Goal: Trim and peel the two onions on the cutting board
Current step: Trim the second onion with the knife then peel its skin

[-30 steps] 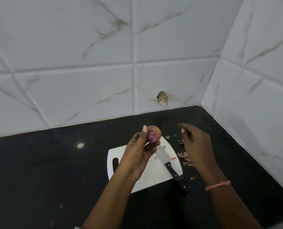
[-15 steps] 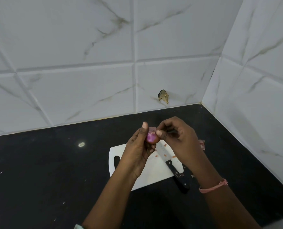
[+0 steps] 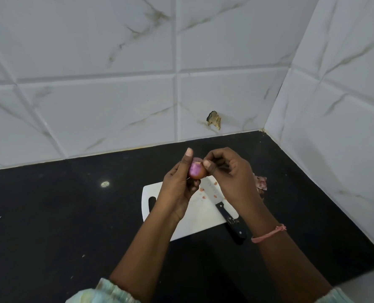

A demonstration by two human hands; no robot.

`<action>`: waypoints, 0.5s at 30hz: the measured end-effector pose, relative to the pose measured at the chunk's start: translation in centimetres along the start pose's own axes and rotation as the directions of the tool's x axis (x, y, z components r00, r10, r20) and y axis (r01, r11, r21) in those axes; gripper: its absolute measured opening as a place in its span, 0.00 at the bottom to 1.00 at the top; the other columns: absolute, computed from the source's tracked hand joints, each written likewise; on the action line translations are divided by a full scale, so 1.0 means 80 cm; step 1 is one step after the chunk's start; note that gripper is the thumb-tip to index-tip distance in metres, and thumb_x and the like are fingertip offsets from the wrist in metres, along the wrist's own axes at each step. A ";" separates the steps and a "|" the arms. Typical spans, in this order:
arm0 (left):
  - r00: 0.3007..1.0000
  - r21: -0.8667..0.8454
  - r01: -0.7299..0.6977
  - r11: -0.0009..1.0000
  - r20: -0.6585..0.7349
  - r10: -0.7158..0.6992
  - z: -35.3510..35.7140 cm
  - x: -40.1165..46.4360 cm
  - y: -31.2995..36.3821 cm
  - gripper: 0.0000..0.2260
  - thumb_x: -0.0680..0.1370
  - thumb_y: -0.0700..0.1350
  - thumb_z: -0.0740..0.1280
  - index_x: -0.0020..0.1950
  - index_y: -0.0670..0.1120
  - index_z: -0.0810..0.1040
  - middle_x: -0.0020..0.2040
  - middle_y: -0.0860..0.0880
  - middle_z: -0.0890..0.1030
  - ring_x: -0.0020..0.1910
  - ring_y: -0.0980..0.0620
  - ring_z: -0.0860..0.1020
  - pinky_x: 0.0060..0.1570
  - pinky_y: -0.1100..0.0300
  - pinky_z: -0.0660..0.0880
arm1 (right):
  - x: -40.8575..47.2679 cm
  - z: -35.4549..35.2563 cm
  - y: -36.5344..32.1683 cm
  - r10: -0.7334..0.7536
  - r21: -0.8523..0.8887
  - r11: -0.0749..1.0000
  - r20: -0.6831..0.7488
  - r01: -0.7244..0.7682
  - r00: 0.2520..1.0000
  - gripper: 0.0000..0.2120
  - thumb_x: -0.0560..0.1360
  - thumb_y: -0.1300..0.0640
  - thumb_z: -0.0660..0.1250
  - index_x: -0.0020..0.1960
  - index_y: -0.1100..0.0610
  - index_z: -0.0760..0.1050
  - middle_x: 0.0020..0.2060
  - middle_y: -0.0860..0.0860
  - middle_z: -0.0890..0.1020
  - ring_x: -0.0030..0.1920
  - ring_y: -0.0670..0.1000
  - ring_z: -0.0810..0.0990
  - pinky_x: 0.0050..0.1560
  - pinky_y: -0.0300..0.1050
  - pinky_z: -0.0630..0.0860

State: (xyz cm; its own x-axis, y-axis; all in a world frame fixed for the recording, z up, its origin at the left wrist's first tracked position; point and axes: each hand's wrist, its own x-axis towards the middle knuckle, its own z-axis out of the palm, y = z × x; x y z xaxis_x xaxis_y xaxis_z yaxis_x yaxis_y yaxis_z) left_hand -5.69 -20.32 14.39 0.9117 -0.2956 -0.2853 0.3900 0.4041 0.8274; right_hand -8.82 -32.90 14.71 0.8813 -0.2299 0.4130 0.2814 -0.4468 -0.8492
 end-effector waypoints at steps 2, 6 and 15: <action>1.000 -0.007 0.019 1.000 -0.023 -0.019 0.000 0.001 0.000 0.18 0.71 0.60 0.70 0.44 0.45 0.83 0.33 0.48 0.80 0.27 0.56 0.70 0.29 0.66 0.70 | 0.002 0.000 -0.002 0.004 -0.007 1.000 0.029 -0.003 1.000 0.05 0.76 0.62 0.69 0.48 0.53 0.77 0.44 0.46 0.80 0.47 0.41 0.79 0.45 0.28 0.74; 0.998 -0.001 0.029 1.000 -0.056 -0.029 -0.001 0.002 0.000 0.19 0.71 0.61 0.71 0.45 0.45 0.83 0.39 0.44 0.80 0.27 0.56 0.68 0.31 0.65 0.69 | 0.007 0.005 -0.002 -0.016 -0.058 0.998 0.079 0.021 0.997 0.04 0.77 0.64 0.66 0.49 0.57 0.76 0.44 0.47 0.78 0.47 0.43 0.77 0.44 0.28 0.74; 0.995 -0.025 0.070 0.997 -0.068 -0.071 -0.002 0.004 -0.001 0.20 0.71 0.62 0.71 0.45 0.45 0.82 0.40 0.43 0.79 0.27 0.56 0.70 0.29 0.66 0.71 | 0.010 0.009 0.004 -0.069 -0.149 0.984 0.179 0.096 0.981 0.04 0.81 0.63 0.59 0.51 0.57 0.72 0.45 0.48 0.75 0.49 0.44 0.74 0.46 0.29 0.72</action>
State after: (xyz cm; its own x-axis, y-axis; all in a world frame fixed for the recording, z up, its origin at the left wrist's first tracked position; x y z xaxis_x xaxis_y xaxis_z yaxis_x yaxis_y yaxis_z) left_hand -5.43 -20.33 14.17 0.8882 -0.2642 -0.3759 0.4558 0.4039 0.7932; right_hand -7.77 -32.65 14.53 0.9135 -0.0400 0.4048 0.3053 -0.5903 -0.7472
